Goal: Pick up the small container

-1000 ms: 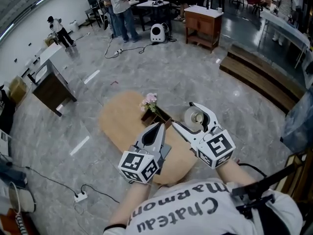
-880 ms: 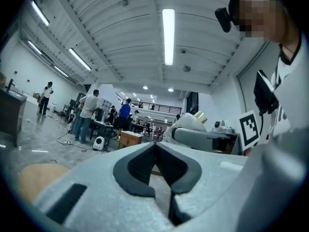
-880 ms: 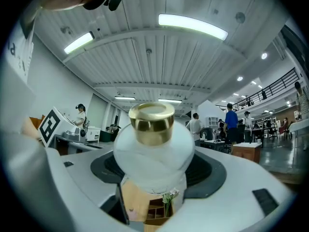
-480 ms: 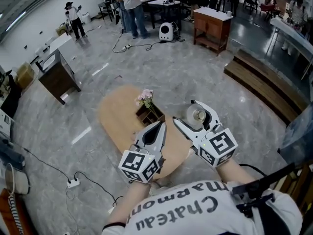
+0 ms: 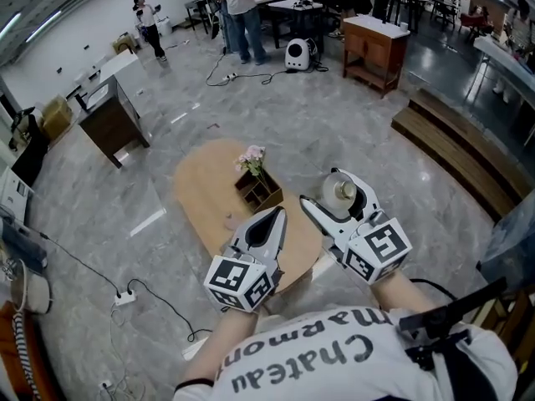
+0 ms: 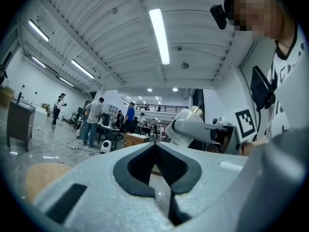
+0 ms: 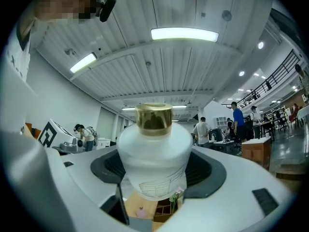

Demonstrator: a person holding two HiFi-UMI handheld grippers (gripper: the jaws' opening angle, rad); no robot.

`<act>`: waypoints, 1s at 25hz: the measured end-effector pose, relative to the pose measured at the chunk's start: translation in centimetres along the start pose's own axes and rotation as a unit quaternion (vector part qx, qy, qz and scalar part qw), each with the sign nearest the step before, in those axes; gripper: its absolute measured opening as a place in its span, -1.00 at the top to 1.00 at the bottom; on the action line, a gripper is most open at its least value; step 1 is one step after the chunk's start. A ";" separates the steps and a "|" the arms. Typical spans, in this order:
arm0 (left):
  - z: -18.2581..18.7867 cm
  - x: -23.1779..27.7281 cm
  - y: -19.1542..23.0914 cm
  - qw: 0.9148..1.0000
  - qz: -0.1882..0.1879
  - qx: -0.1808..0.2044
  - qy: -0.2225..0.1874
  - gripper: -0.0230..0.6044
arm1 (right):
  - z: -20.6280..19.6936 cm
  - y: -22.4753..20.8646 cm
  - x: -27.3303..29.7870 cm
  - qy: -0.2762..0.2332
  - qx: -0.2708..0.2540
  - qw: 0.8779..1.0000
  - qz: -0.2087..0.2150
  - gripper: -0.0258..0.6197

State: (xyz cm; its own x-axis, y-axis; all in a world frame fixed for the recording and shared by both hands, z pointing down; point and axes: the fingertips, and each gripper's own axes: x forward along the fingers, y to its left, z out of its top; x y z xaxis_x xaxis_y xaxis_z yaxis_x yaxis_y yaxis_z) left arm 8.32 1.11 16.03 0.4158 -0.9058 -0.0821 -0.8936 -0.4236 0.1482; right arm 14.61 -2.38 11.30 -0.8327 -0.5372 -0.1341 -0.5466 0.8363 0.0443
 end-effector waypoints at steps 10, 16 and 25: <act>0.9 0.3 -1.4 1.000 0.001 0.011 -0.006 0.88 | 0.9 0.1 -1.0 -0.024 0.010 1.000 0.011 -0.10; 0.4 0.4 -0.9 1.000 0.000 0.015 -0.009 0.88 | 0.7 0.4 -0.7 -0.033 -0.004 0.999 0.012 -0.10; 0.7 1.2 -1.7 1.000 -0.003 0.018 -0.008 0.88 | 1.1 -0.6 -1.3 -0.035 -0.001 0.999 0.006 -0.10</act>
State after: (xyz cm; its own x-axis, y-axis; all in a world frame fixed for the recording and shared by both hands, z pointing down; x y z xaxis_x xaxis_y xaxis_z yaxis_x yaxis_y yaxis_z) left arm 10.20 0.73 14.96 0.4193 -0.9025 -0.0985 -0.8964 -0.4288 0.1127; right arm 16.11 -2.07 10.39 -0.8312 -0.5181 -0.2017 -0.5367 0.8424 0.0478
